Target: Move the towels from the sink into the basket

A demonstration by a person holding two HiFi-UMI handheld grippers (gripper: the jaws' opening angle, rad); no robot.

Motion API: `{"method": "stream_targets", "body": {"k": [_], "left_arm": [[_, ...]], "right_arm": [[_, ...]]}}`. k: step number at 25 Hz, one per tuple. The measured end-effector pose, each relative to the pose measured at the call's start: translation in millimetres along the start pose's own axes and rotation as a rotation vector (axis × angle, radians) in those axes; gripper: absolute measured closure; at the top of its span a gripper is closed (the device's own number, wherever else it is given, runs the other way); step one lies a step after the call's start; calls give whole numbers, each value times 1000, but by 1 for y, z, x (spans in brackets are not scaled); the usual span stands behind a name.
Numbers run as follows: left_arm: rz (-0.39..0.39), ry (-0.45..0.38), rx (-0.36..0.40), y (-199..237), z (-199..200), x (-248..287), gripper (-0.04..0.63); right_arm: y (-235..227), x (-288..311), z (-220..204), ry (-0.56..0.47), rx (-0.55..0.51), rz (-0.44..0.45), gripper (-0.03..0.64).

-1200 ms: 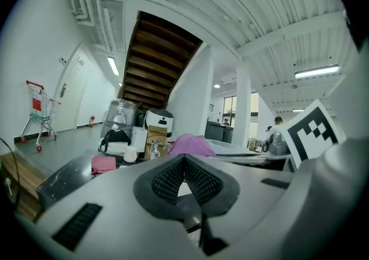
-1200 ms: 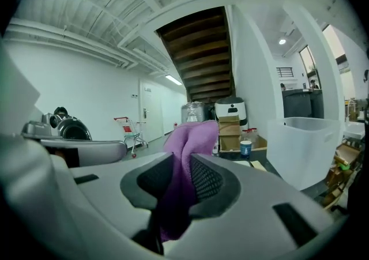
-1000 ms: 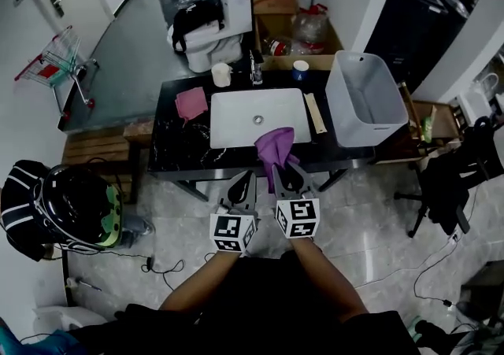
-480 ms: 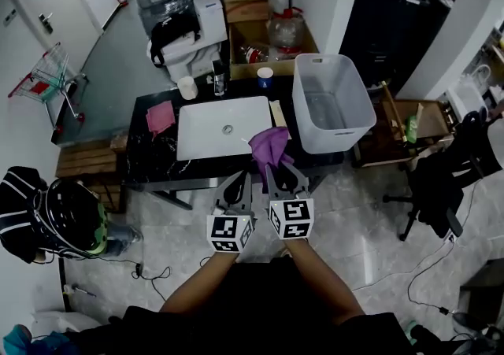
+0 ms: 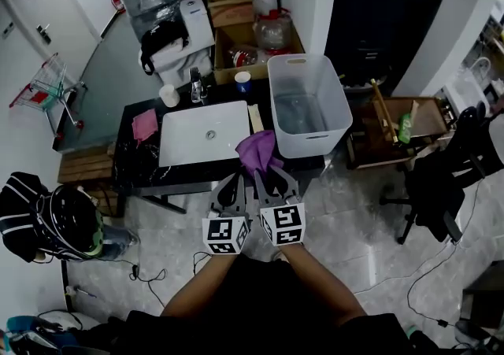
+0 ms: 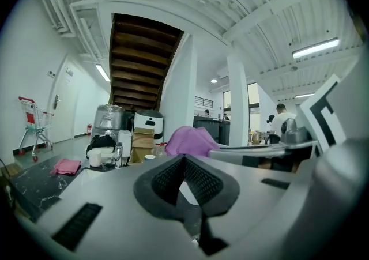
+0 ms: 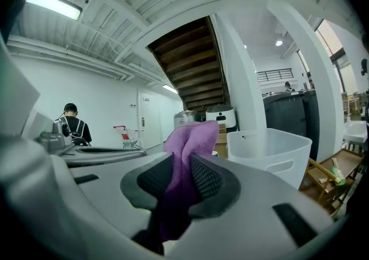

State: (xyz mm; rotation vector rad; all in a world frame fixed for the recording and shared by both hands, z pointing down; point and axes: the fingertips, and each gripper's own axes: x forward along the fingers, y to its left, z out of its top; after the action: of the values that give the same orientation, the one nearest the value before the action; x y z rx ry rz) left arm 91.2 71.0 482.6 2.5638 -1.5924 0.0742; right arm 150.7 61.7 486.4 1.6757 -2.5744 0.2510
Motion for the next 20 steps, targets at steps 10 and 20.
{"method": "stream_targets", "body": {"k": [10,20], "left_arm": [[-50,17,31,-33,-1,26,583],[-127,1,23,-60,6,81,583]], "right_arm": [[-40,-9,6,-29,39,-50,514],[-91,2,23,-26,5,-137,514]]}}
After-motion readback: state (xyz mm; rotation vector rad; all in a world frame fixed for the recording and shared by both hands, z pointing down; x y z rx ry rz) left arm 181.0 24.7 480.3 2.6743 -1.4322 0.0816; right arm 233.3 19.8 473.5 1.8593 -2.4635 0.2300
